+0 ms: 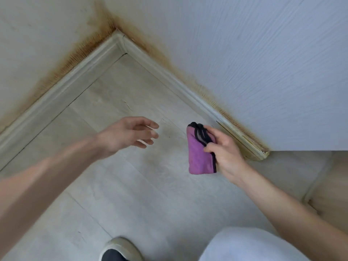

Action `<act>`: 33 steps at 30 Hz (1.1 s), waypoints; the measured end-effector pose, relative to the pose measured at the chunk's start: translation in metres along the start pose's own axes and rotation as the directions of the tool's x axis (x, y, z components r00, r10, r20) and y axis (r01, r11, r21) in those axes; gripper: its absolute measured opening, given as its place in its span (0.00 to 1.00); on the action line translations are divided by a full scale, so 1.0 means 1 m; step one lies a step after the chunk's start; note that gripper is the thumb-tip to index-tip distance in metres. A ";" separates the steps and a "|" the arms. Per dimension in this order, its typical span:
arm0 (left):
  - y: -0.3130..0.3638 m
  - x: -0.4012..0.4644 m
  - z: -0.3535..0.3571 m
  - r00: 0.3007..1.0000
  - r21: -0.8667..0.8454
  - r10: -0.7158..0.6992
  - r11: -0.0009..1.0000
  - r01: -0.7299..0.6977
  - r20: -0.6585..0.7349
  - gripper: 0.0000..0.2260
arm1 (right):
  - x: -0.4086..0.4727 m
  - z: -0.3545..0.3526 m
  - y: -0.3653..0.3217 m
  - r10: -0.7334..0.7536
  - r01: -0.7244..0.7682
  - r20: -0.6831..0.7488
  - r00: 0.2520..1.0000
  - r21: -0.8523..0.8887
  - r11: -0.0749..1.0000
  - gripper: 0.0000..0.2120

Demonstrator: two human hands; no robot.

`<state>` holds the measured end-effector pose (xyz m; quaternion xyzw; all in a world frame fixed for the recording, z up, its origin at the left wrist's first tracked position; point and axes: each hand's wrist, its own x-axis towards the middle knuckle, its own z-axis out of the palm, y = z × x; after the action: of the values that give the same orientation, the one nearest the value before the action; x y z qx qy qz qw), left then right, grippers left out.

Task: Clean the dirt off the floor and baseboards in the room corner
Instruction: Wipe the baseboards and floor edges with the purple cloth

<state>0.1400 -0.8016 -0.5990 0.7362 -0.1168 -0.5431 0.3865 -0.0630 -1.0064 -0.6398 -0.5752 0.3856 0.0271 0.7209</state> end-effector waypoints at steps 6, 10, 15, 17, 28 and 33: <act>-0.021 0.043 0.046 0.914 -0.135 -0.045 0.985 0.108 0.403 0.25 | 0.002 0.025 0.012 0.163 -0.202 0.120 0.979 0.524 0.828 0.21; -0.047 0.055 0.071 0.951 -0.277 -0.050 0.951 0.139 0.306 0.23 | 0.023 0.048 0.045 0.243 -0.188 -0.044 0.969 0.507 0.841 0.19; -0.085 0.071 0.086 0.994 -0.254 -0.090 0.962 0.105 0.070 0.12 | 0.030 0.065 0.082 0.311 -0.207 -0.215 0.926 0.399 0.893 0.14; -0.085 0.073 0.088 0.996 -0.248 -0.085 0.965 0.088 0.023 0.11 | 0.032 0.066 0.085 0.322 -0.212 -0.225 0.920 0.405 0.890 0.16; -0.076 0.062 0.091 0.995 -0.233 -0.097 0.968 0.091 -0.016 0.16 | 0.033 0.062 0.069 0.411 -0.304 -0.181 0.893 0.431 0.850 0.17; -0.080 0.065 0.095 0.994 -0.244 -0.088 0.967 0.071 -0.059 0.13 | 0.020 0.058 0.057 0.382 -0.337 -0.060 0.922 0.357 0.871 0.15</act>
<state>0.0605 -0.8277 -0.7111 0.7061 -0.0068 -0.5426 0.4550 -0.0456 -0.9460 -0.6954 -0.3605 0.5304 0.0567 0.7652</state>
